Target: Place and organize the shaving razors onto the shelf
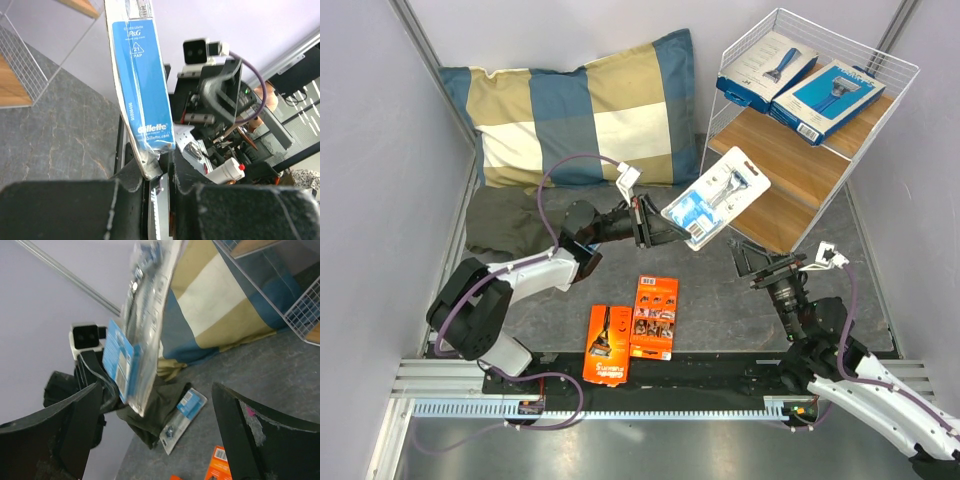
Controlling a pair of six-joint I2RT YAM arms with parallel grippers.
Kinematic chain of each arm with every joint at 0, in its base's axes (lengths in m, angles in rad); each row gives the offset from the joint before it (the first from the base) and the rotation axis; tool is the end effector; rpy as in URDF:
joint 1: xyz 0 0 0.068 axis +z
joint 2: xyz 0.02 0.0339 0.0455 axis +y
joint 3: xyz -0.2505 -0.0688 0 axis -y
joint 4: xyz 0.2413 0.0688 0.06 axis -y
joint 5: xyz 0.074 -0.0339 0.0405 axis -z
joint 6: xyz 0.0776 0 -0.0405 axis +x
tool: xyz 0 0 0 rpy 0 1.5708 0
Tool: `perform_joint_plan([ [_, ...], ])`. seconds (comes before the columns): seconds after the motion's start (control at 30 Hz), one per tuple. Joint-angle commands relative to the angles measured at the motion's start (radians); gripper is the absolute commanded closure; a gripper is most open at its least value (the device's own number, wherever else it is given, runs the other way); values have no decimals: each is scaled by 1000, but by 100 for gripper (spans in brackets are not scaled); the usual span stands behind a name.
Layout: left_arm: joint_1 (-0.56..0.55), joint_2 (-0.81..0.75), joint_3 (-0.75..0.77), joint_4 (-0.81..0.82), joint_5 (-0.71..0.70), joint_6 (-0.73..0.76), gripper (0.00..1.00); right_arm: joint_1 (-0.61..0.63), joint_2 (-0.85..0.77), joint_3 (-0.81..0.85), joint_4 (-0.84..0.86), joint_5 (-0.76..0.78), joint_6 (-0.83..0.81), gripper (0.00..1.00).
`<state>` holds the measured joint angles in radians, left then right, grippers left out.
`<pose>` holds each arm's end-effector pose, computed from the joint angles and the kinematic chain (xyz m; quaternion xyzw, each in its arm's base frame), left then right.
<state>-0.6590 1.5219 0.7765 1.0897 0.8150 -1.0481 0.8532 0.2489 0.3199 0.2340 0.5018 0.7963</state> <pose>0.2386 -0.2562 0.2871 0.2158 0.5811 -0.7158 0.3216 0.1262 0.0878 0.2948 0.1838 0.5784 0.4739 0.6380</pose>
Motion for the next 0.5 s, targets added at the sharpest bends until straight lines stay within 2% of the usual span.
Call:
perform_joint_plan([
  [0.0, 10, 33, 125, -66, 10, 16, 98, 0, -20, 19, -119, -31, 3, 2],
  [0.33, 12, 208, 415, -319, 19, 22, 98, 0, -105, -2, -231, -26, 18, 2],
  [0.47, 12, 294, 556, -366, 30, 5, 98, 0, -122, -4, -333, 4, 63, 2],
])
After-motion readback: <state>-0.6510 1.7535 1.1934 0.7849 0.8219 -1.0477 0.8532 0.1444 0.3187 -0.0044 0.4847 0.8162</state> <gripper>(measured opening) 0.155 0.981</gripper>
